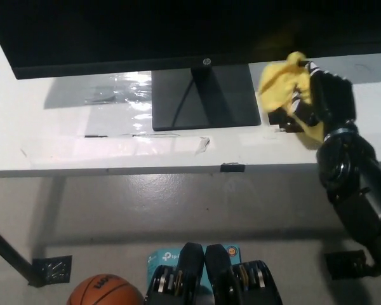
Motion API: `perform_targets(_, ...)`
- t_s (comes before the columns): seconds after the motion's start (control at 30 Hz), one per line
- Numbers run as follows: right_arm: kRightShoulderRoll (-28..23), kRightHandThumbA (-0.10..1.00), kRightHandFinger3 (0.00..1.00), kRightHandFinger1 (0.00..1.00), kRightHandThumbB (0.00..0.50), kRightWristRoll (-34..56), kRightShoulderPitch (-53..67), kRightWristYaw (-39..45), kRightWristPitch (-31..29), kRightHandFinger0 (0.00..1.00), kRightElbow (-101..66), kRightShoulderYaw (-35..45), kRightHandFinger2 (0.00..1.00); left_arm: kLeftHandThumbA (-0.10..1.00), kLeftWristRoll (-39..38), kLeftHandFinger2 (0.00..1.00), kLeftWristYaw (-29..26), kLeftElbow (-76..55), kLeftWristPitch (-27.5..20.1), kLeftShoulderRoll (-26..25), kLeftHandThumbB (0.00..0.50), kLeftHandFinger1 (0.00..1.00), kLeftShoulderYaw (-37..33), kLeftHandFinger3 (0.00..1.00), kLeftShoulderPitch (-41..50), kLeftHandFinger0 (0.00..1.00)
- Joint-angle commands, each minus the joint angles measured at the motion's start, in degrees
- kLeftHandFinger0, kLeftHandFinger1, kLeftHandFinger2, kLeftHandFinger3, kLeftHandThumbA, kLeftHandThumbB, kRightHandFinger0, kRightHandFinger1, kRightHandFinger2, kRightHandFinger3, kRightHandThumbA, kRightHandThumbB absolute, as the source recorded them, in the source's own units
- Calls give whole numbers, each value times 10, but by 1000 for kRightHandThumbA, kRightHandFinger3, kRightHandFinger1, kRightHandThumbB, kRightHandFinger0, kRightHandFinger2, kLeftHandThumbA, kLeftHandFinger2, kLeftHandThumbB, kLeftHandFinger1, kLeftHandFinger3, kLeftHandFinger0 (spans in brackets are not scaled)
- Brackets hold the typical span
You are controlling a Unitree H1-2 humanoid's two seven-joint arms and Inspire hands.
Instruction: The robot uses its right hand to pick up the cloth kept in the middle of the desk and use it to wipe the monitor in the middle of the desk by swiping its screen twice
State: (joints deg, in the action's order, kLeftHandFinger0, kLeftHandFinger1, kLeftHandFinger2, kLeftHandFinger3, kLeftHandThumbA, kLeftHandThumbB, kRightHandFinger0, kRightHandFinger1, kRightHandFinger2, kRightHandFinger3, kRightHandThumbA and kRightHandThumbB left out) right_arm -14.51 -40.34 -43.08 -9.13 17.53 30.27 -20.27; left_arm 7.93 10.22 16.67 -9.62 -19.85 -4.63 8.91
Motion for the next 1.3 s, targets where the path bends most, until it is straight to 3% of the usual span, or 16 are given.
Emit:
perform_targets(0.0, 1, 846, 1000, 1000, 500, -70, 15, 332, 94, 1000, -197, 22, 1000, 697, -12, 7, 0, -8, -20, -9, 500, 0, 12, 42, -5, 0)
perform_targets(0.33, -1, 791, 1000, 1000, 500, -96, 40, 375, 94, 1000, -249, 53, 1000, 702, -17, 3, -3, 3, -33, -8, 500, 0, 15, 53, -10, 0)
perform_targets(0.5, -1, 687, 1000, 1000, 487, -114, 43, 383, 94, 1000, -253, 71, 1000, 722, -13, 20, -6, 5, -38, -9, 500, 0, 15, 53, -9, 0)
perform_targets(0.9, -5, 727, 1000, 1000, 500, -150, 54, 410, 94, 1000, -306, 92, 1000, 733, -8, 0, -7, 5, -48, -10, 500, 0, 18, 34, -2, 0)
perform_targets(1.03, -17, 665, 1000, 1000, 497, -141, 62, 438, 94, 1000, -377, 121, 1000, 714, -5, 6, -5, -10, -24, -9, 500, 0, 21, 39, 0, 0)
perform_targets(1.07, -16, 592, 1000, 1000, 454, -130, 83, 435, 94, 1000, -419, 135, 1000, 706, -7, 11, -4, -10, -25, -9, 500, 0, 22, 46, 0, 0)
perform_targets(1.1, -17, 565, 1000, 1000, 452, -120, 96, 427, 94, 1000, -442, 140, 1000, 703, -10, 11, -3, -10, -27, -8, 500, 0, 23, 45, 1, 0)
perform_targets(1.13, -16, 496, 1000, 1000, 408, -103, 124, 403, 94, 1000, -476, 144, 1000, 698, -9, 5, -3, -7, -32, -9, 500, 0, 23, 44, -1, 0)
perform_targets(1.17, -15, 473, 1000, 1000, 400, -83, 149, 379, 93, 1000, -503, 149, 1000, 697, -9, 3, -2, -4, -38, -10, 500, 0, 23, 44, -2, 0)
perform_targets(1.2, 2, 436, 1000, 1000, 347, -70, 200, 337, 69, 1000, -532, 164, 1000, 709, -6, 0, -4, -6, -35, -9, 500, 0, 23, 43, -2, 0)
perform_targets(1.23, 12, 426, 1000, 1000, 328, -59, 223, 318, 57, 913, -541, 172, 1000, 711, -4, 0, -5, -10, -30, -8, 500, 0, 23, 43, 0, 0)
perform_targets(1.27, 25, 410, 1000, 1000, 313, -63, 255, 301, 54, 557, -562, 175, 1000, 721, -1, 0, -8, -10, -29, -7, 500, 0, 23, 48, 0, 0)
